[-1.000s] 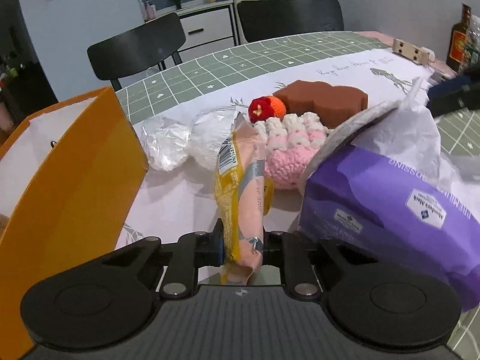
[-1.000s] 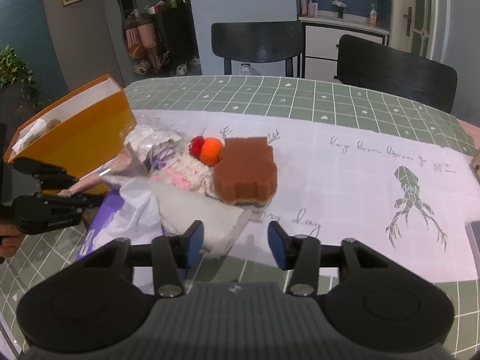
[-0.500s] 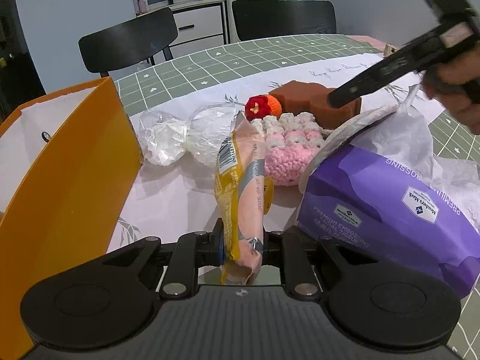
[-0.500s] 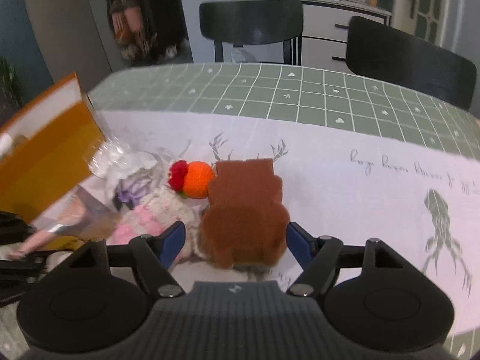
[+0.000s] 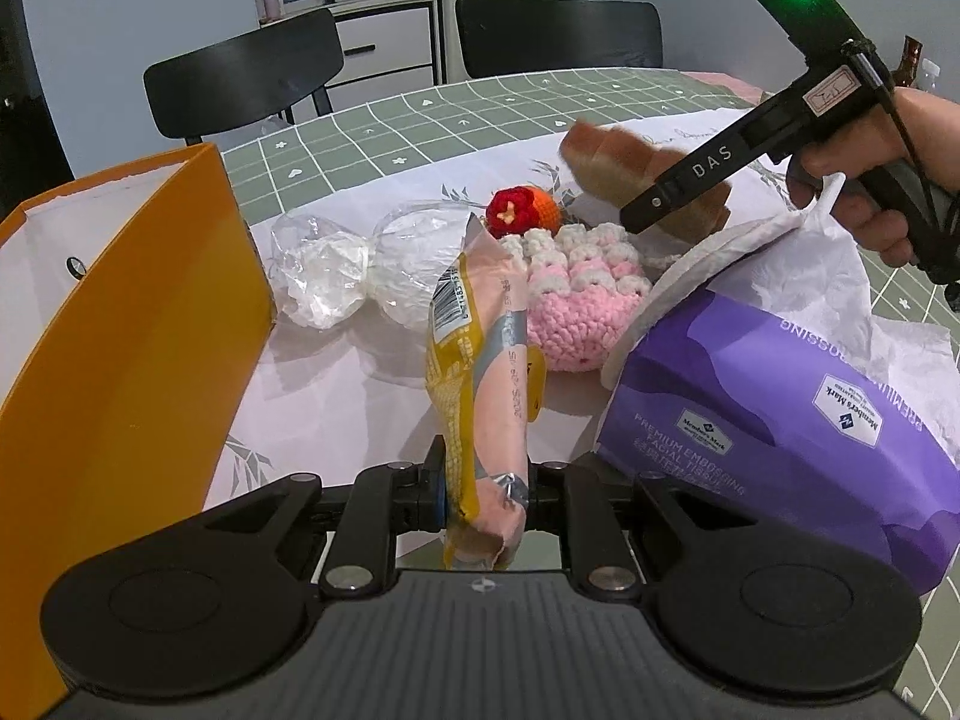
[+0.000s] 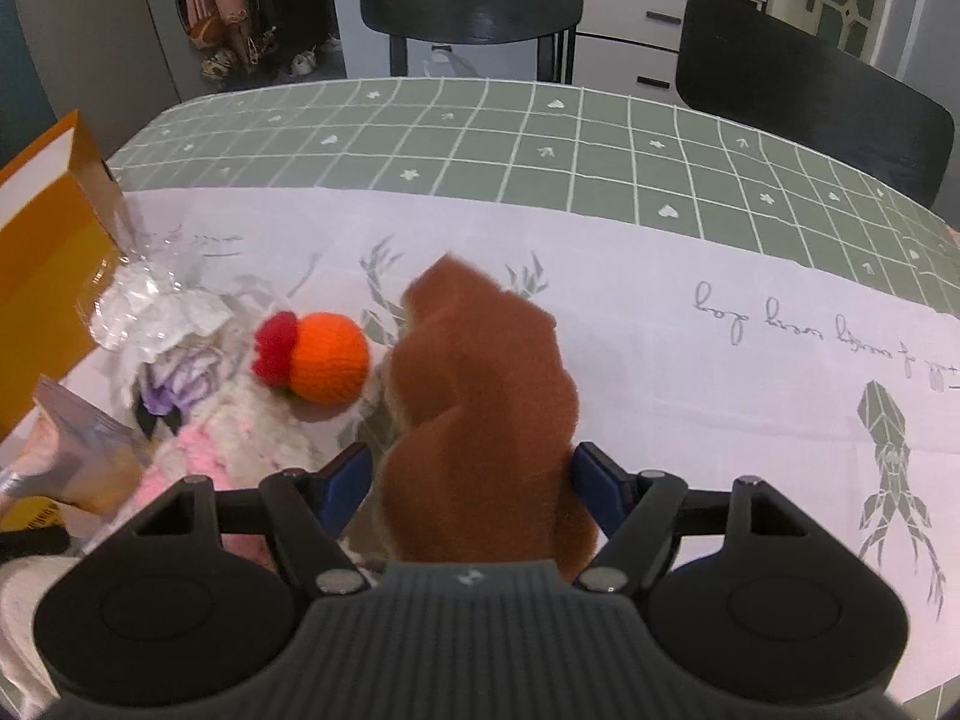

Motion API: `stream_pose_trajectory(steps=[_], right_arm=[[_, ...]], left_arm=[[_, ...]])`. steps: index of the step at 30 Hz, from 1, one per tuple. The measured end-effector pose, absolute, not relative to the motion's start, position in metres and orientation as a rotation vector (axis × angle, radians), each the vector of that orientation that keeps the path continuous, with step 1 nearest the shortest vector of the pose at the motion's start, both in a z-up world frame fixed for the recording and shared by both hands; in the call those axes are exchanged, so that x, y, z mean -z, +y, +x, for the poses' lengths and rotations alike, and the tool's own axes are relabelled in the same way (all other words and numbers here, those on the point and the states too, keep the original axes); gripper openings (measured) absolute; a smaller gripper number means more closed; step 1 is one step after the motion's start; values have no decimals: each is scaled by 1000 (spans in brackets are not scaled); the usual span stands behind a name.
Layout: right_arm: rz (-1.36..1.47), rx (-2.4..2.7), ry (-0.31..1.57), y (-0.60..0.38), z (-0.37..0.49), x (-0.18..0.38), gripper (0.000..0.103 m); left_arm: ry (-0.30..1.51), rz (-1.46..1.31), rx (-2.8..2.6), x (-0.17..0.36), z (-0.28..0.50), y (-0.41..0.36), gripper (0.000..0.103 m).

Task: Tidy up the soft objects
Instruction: 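Lift the snack packet with the left tool while the right tool grasps the brown sponge, then carry the snack packet with the left tool while the right tool carries the sponge toward the box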

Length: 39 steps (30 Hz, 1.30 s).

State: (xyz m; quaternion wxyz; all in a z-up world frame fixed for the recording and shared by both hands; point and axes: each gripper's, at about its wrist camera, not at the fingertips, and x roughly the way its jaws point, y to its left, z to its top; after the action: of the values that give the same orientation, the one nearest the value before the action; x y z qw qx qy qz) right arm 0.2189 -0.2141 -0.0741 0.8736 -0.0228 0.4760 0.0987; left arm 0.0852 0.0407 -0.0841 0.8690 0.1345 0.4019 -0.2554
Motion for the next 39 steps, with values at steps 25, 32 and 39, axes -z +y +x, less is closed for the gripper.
stream_pose_trajectory(steps=[25,32,39], right_arm=[[-47,-178,922,-248,175,30,35],[-65,-202,886,-243,141,3,35],[-79,-263,833,-235,77,-35,35]], left_arm=[[803,294,536,70,66,40,18],[770,289,543,53,45,48,18],[742,271,557,36,6,74,18]])
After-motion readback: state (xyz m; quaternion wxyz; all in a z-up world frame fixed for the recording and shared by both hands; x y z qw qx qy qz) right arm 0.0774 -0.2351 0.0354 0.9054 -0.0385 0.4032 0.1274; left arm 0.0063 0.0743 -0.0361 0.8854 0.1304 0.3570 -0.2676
